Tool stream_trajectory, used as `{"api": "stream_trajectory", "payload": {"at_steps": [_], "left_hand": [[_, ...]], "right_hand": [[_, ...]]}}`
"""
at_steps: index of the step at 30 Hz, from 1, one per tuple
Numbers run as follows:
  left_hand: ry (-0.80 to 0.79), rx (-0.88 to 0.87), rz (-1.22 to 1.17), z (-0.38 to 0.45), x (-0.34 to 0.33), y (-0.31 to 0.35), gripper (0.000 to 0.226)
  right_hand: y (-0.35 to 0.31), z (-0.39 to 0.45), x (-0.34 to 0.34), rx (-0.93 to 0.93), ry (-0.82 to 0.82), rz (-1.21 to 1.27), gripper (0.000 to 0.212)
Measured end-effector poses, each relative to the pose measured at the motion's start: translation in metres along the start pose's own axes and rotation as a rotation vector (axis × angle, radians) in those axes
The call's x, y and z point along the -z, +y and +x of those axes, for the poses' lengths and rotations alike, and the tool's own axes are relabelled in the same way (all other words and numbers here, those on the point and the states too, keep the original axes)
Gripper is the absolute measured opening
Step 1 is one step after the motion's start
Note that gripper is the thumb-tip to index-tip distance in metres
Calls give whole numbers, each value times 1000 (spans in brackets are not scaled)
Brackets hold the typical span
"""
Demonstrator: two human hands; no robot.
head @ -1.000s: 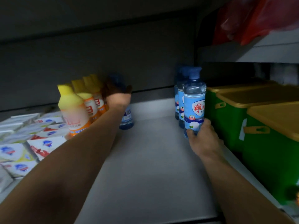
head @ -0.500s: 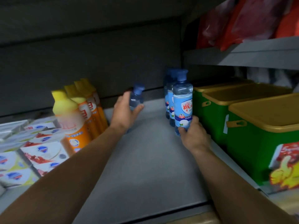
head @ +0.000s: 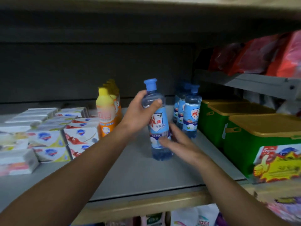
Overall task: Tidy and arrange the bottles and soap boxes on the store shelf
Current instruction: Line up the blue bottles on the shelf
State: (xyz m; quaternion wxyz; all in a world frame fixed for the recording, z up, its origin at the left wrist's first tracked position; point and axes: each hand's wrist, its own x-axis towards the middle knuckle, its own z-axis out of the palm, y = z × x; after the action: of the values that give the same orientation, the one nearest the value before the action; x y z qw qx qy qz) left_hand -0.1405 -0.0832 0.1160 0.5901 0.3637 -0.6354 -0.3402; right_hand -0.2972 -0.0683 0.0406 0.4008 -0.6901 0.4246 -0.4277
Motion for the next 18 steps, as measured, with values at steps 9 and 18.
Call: {"api": "stream_trajectory", "payload": {"at_steps": [9,18], "left_hand": [[-2,349,-107,-9,14,24,29],[-204,406,-377,-20,35,6,24]], "right_hand": [[-31,-30,-38,35,263,425,41],[-33,-62,-30,-319,-291,1144,56]]}}
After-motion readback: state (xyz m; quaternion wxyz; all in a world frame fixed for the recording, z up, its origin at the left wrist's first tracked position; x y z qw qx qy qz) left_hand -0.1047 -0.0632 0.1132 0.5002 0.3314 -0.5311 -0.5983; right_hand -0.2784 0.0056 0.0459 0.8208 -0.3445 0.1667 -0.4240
